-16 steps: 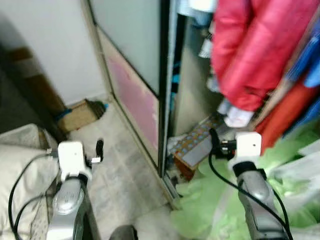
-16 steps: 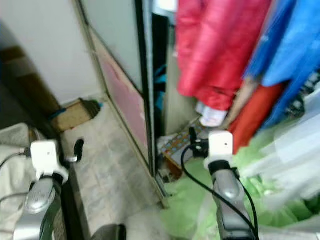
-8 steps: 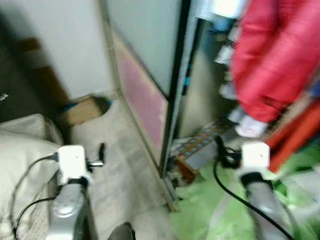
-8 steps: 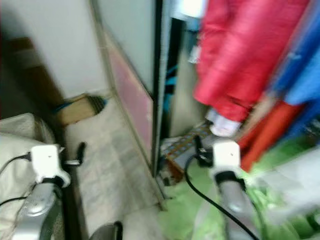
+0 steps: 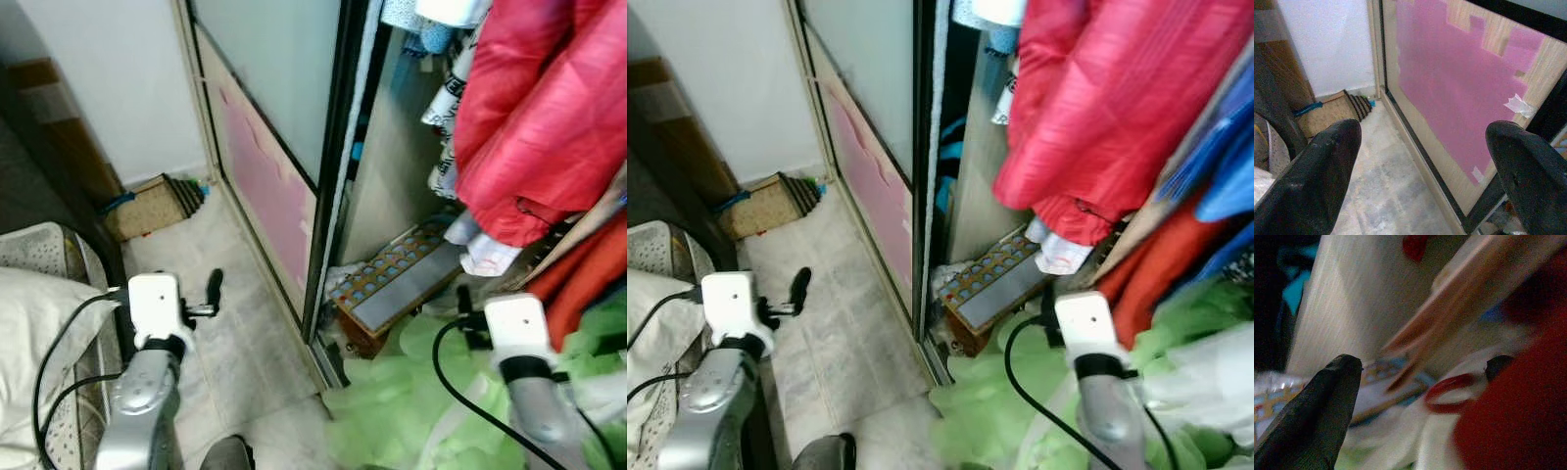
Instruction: Clean up the room
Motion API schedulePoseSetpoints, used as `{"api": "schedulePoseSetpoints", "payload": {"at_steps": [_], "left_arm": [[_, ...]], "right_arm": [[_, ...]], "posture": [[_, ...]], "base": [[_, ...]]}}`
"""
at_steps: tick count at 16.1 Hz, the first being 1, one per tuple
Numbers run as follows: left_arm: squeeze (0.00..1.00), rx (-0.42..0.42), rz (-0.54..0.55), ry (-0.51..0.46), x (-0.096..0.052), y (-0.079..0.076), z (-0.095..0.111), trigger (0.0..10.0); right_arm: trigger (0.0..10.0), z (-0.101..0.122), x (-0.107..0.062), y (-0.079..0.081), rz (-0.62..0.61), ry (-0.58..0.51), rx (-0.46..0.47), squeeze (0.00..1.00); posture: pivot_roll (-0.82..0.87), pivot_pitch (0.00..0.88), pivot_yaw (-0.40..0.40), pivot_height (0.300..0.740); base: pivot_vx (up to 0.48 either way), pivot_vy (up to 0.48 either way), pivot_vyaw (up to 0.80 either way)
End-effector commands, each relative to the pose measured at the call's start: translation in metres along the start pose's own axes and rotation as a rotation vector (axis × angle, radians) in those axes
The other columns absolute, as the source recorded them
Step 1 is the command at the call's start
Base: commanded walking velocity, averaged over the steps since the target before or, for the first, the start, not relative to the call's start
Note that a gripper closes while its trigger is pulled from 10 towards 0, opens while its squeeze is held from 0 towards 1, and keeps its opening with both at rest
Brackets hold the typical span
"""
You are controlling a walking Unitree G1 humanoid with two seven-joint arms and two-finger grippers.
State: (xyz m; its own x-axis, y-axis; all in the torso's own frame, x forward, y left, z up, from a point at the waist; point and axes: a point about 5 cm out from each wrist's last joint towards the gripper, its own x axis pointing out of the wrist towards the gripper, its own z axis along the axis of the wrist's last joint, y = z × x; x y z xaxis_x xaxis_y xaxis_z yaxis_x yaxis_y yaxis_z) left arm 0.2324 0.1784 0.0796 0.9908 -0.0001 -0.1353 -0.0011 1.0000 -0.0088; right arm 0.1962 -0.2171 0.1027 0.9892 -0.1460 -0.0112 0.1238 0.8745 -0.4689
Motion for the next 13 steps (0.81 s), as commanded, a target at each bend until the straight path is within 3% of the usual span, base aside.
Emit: {"api": "schedulePoseSetpoints", "payload": {"at_steps": [1, 2, 3, 6, 9, 10, 12, 13], "left_arm": [[0.00, -0.010, -0.024, 0.012, -0.001, -0.003, -0.001, 10.0], [0.00, -0.016, -0.035, 0.021, -0.001, -0.003, -0.002, 10.0], [0.00, -0.018, -0.051, 0.028, 0.000, -0.006, -0.003, 10.0], [0.00, -0.019, -0.082, 0.043, 0.001, -0.011, -0.005, 10.0], [0.00, -0.013, -0.077, 0.035, 0.004, -0.009, -0.004, 10.0], [0.00, -0.014, -0.062, 0.031, 0.005, -0.007, -0.003, 10.0], [0.00, -0.012, -0.065, 0.036, 0.004, -0.008, -0.005, 10.0], [0.00, -0.013, -0.068, 0.039, 0.004, -0.010, -0.006, 10.0]], "right_arm": [[10.0, -0.006, -0.009, -0.010, -0.014, 0.042, 0.021, 0.00], [10.0, -0.012, -0.018, -0.006, 0.023, 0.096, 0.095, 0.00], [10.0, -0.013, -0.032, 0.012, 0.199, 0.107, 0.235, 0.00], [10.0, -0.011, -0.036, 0.022, 0.321, 0.105, 0.306, 0.00], [10.0, -0.008, -0.032, 0.005, 0.244, 0.006, 0.108, 0.00], [10.0, 0.000, -0.030, 0.002, 0.243, -0.080, 0.016, 0.00], [10.0, 0.004, -0.029, 0.010, 0.307, -0.115, 0.059, 0.00], [10.0, -0.003, -0.026, 0.017, 0.367, -0.063, 0.163, 0.00]], "posture": [[-0.01, 0.104, -0.077, 0.740], [-0.02, 0.109, -0.078, 0.740], [-0.03, 0.114, -0.074, 0.740], [-0.05, 0.113, -0.071, 0.740], [-0.04, 0.110, -0.074, 0.740], [-0.04, 0.110, -0.078, 0.740], [-0.04, 0.110, -0.078, 0.740], [-0.04, 0.106, -0.078, 0.740]], "base": [[0.000, 0.000, 0.00], [0.000, 0.000, 0.00], [0.000, 0.000, 0.00], [0.000, 0.000, 0.00], [0.000, 0.000, 0.00], [0.000, 0.000, 0.00], [0.000, 0.000, 0.00], [0.000, 0.000, 0.00]]}}
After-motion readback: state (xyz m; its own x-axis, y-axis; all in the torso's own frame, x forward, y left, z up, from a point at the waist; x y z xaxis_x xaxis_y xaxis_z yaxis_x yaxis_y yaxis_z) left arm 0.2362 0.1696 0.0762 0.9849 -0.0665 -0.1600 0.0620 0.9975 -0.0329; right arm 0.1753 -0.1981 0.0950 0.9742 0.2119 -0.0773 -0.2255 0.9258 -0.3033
